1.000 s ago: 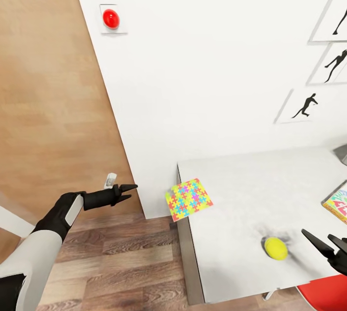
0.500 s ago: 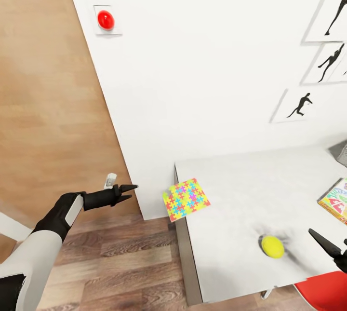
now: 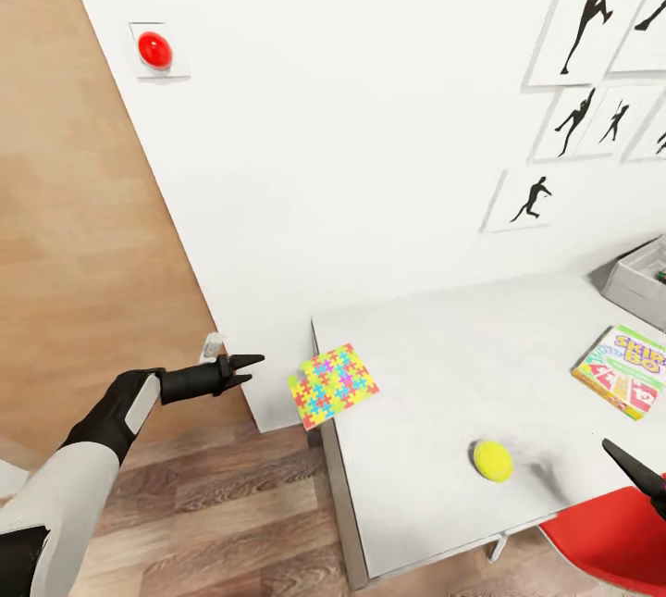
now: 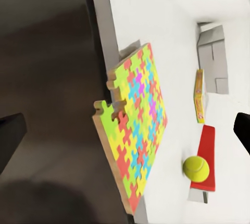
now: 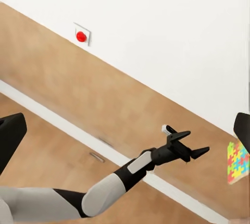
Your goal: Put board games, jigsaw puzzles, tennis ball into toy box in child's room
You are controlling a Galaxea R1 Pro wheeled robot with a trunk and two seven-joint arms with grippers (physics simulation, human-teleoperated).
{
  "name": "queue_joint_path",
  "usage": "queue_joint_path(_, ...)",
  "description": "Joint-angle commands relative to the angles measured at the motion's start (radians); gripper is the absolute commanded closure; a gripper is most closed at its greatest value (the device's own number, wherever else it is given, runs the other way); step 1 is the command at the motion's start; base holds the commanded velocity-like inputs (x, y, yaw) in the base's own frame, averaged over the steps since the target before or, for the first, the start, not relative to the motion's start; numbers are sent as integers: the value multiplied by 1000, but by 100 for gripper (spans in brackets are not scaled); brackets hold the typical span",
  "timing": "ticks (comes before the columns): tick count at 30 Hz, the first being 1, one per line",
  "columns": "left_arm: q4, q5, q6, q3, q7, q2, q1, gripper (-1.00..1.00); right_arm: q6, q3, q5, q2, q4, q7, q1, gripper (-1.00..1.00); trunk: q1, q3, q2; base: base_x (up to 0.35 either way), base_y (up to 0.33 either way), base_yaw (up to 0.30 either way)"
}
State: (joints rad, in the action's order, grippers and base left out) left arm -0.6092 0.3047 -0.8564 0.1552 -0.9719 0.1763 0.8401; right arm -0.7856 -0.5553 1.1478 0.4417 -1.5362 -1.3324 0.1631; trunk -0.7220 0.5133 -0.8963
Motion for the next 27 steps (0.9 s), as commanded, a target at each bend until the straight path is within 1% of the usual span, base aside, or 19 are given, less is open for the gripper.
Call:
queue_joint_path(1,0,0,-4,1,-2,0,1,-100,-8,0,6,0,-1,1,0,-100,0,0,-1,0,0,-198)
queue_joint_path(6,0,1,-4,1,-2,-1,1,-100,-13,-13,6,1,3,-1,1,-100,0,-5,-1,0,0,-158)
queue_joint_path(8,0,1,-4,2,-3,-1,1,-100,-17,-21,6,1,7,-3,3,-100,0,-7,-1,0,0,-114)
queue_joint_path(9,0,1,-4,2,-3,-1,1,-100,-23,-32,7,1,12,-7,5,-100,0,-8,-1,0,0,-106)
queue_joint_path(10,0,1,-4,2,-3,-1,1,-100,-23,-32,7,1,12,-7,5,-100,0,-8,-1,0,0,-106)
queue_joint_path(14,0,1,-4,2,-3,0,1,-100,-37,-60,6,0,18,-21,12,-100,0,-11,-1,0,0,-115)
queue_joint_path(15,0,0,-4,2,-3,0,1,-100,-43,-74,6,0,20,-29,16,-100,0,-12,-1,0,0,-114)
queue_joint_path(18,0,0,-4,3,-3,0,1,-100,-47,-90,6,0,22,-38,21,-100,0,-14,-1,0,0,-81)
queue_joint_path(23,0,0,-5,4,-4,2,-1,-100,-50,-102,5,0,22,-43,27,-100,0,-15,-1,0,0,-34)
queue_joint_path(27,0,0,-5,3,-5,12,-2,-100,-49,-105,4,0,22,-45,29,-100,0,-15,-1,0,0,-12)
